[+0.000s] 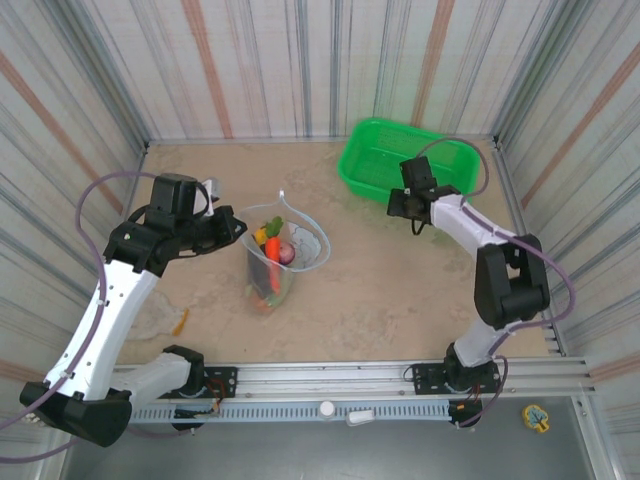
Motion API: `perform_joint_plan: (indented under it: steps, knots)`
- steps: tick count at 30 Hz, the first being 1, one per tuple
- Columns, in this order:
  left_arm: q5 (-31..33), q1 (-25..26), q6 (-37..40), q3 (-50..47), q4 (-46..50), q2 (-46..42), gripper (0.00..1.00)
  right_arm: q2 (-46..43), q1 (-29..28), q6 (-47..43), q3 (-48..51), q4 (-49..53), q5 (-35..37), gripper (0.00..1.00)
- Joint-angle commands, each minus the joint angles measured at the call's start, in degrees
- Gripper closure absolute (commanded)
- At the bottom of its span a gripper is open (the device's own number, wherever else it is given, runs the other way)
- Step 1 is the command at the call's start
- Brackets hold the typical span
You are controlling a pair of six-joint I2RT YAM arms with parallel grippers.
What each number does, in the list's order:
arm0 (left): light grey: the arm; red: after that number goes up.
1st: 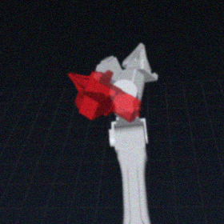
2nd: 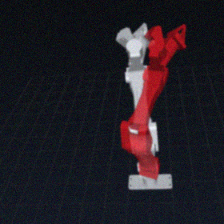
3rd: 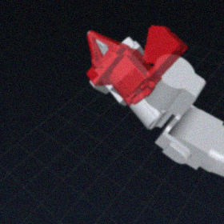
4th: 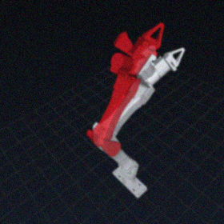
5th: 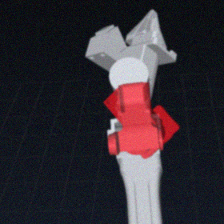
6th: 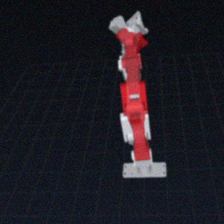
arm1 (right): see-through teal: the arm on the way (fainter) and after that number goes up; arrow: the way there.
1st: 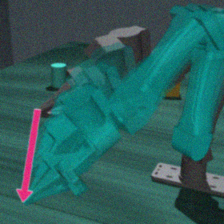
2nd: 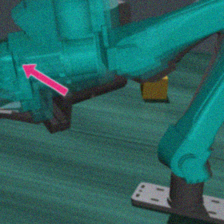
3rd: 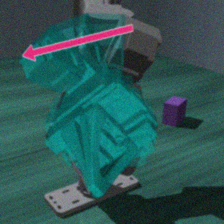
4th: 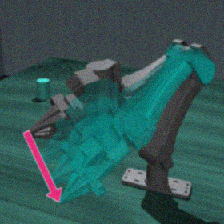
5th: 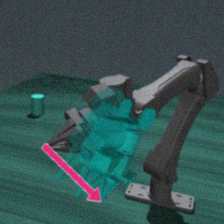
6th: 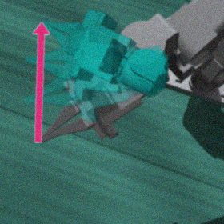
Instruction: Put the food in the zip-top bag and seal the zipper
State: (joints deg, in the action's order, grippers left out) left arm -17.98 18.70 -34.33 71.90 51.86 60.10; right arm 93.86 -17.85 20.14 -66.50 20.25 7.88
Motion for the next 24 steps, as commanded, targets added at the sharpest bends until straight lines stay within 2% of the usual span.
perform_joint_plan:
  steps: [1,4,6,7,11,15,24]
  knots:
    - [-0.77,-0.37,3.71,0.52,2.10,0.13,1.00,-12.97,-9.04,-17.85,4.44,-13.50,-11.55,0.32]
    - [-1.76,-0.42,4.81,1.58,2.52,1.34,1.00,-19.31,-14.16,-29.66,5.19,-15.30,-17.01,0.33]
    - [-3.18,-0.41,5.84,2.72,2.71,2.32,1.00,-21.47,-14.50,-35.86,3.58,-12.60,-23.83,0.33]
    - [-3.70,-0.38,6.50,3.37,2.87,2.80,1.00,-21.64,-14.52,-36.97,2.01,-11.26,-23.78,0.33]
    - [-3.23,-0.38,7.08,4.55,3.52,3.11,1.00,-17.81,-13.30,-29.75,-7.33,-3.03,-28.76,0.34]
    - [-3.53,-0.39,6.28,4.01,3.17,2.58,1.00,-11.91,-15.53,-20.21,-13.39,1.46,-33.98,0.34]
    - [-4.63,-0.36,4.51,4.04,2.72,1.99,1.00,-1.69,-21.50,-19.90,-18.75,7.54,-27.37,0.31]
